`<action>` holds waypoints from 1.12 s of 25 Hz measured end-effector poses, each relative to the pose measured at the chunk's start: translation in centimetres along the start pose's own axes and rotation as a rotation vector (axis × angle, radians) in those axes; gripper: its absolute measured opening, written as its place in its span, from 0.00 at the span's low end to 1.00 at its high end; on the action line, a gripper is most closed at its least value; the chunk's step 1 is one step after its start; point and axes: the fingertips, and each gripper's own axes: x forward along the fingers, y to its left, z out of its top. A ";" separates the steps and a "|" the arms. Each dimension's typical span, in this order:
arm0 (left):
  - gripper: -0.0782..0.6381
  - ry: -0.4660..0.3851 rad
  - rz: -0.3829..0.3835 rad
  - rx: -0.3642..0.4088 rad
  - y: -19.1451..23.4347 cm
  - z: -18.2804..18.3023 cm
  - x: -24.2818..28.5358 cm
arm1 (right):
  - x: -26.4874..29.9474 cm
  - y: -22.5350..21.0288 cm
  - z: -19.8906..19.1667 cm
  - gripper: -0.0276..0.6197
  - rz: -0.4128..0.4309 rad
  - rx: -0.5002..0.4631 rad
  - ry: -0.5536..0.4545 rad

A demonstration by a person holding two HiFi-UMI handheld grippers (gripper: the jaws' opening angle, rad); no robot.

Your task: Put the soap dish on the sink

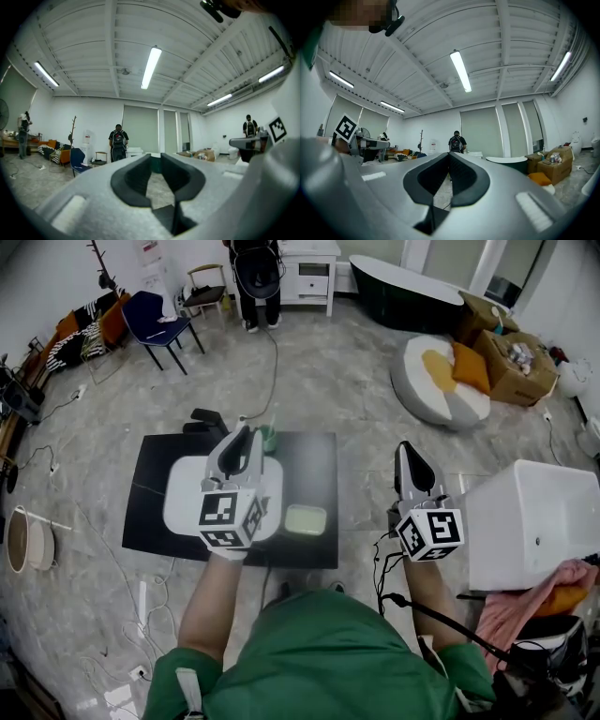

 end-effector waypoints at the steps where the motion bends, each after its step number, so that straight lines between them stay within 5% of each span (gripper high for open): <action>1: 0.20 0.001 -0.001 -0.001 0.0 -0.1 0.0 | 0.1 0.0 0.0 0.03 0.001 -0.001 0.000; 28: 0.20 0.016 -0.001 -0.033 1.4 -1.1 0.4 | 1.1 1.1 -0.4 0.03 0.013 -0.012 0.004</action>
